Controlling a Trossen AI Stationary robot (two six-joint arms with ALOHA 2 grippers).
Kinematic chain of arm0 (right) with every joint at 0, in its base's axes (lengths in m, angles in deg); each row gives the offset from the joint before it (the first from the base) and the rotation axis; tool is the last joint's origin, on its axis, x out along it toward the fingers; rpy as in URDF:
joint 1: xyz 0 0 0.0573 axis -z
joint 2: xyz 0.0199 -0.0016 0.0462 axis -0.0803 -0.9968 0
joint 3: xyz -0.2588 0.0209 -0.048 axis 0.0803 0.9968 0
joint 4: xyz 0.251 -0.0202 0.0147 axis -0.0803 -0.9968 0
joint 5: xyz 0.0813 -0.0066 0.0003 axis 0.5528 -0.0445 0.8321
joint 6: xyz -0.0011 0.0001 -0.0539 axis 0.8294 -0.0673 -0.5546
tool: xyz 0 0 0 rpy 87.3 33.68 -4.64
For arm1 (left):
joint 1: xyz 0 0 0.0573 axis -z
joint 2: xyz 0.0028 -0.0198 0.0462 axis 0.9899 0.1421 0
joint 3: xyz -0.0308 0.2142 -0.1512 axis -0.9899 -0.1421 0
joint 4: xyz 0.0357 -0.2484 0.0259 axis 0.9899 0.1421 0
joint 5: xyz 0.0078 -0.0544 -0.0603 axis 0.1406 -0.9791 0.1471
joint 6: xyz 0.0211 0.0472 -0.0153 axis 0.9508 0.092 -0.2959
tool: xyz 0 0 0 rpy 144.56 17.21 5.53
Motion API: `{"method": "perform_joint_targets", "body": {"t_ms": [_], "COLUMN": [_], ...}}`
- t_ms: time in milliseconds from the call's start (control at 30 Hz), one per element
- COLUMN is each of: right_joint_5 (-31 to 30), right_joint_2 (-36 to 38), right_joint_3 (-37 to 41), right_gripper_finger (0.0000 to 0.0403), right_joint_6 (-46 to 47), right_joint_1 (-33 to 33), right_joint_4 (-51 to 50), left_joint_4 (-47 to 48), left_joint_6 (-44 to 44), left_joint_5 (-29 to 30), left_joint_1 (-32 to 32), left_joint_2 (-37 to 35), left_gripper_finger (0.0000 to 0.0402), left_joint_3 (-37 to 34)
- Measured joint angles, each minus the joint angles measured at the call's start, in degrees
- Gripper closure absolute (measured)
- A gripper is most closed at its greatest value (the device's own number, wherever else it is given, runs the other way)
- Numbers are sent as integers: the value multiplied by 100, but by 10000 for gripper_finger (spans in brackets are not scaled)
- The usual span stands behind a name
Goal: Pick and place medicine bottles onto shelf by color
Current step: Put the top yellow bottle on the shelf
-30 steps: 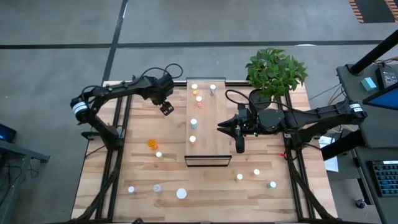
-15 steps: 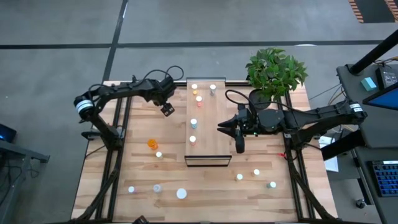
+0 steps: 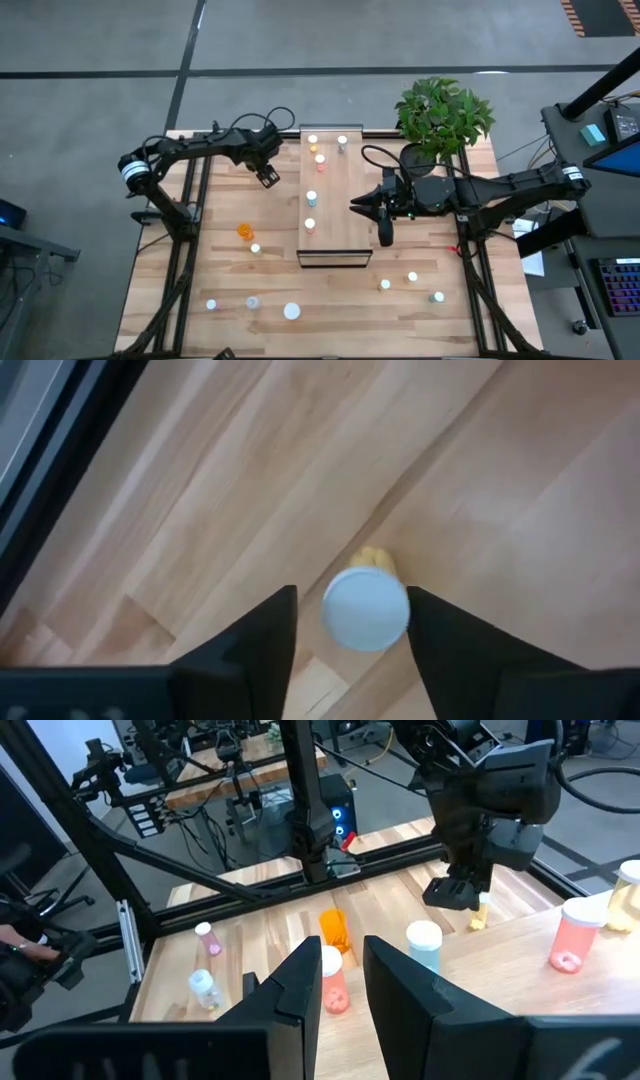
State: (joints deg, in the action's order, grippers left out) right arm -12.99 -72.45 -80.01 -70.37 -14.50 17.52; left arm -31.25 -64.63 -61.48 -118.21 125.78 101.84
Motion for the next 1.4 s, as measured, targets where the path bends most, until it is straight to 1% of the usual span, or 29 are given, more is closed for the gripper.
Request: {"method": "perform_joint_targets", "body": {"t_ms": [367, 567, 700, 800, 1067, 1267, 1400], "right_joint_5": [0, -2, -2, -2, -4, -4, -6], "right_joint_2": [-2, -2, -2, -2, -2, -2, -2], "right_joint_3": [2, 2, 2, 2, 2, 2, 2], "right_gripper_finger": [335, 335, 335, 335, 335, 335, 335], "right_joint_6": [0, -7, -2, -1, -1, -28, -38], "right_joint_1": [0, 0, 0, 0, 0, 0, 0], "right_joint_4": [2, 2, 4, 4, 23, 22, 13], "left_joint_4": [3, 129, 586, 1074, 2297, 2944, 3319], "left_joint_6": [-13, 7, 47, 133, 193, 153, 99], "left_joint_5": [2, 4, 21, 125, 124, 122, 120], "left_joint_1": [0, 2, 9, 35, 291, 577, 795], "left_joint_2": [-2, -30, -157, -317, -970, -1348, -1431], "left_gripper_finger": [297, 302, 303, 304, 305, 305, 305], "left_joint_3": [-42, 14, 225, 457, 1358, 2097, 2627]}}
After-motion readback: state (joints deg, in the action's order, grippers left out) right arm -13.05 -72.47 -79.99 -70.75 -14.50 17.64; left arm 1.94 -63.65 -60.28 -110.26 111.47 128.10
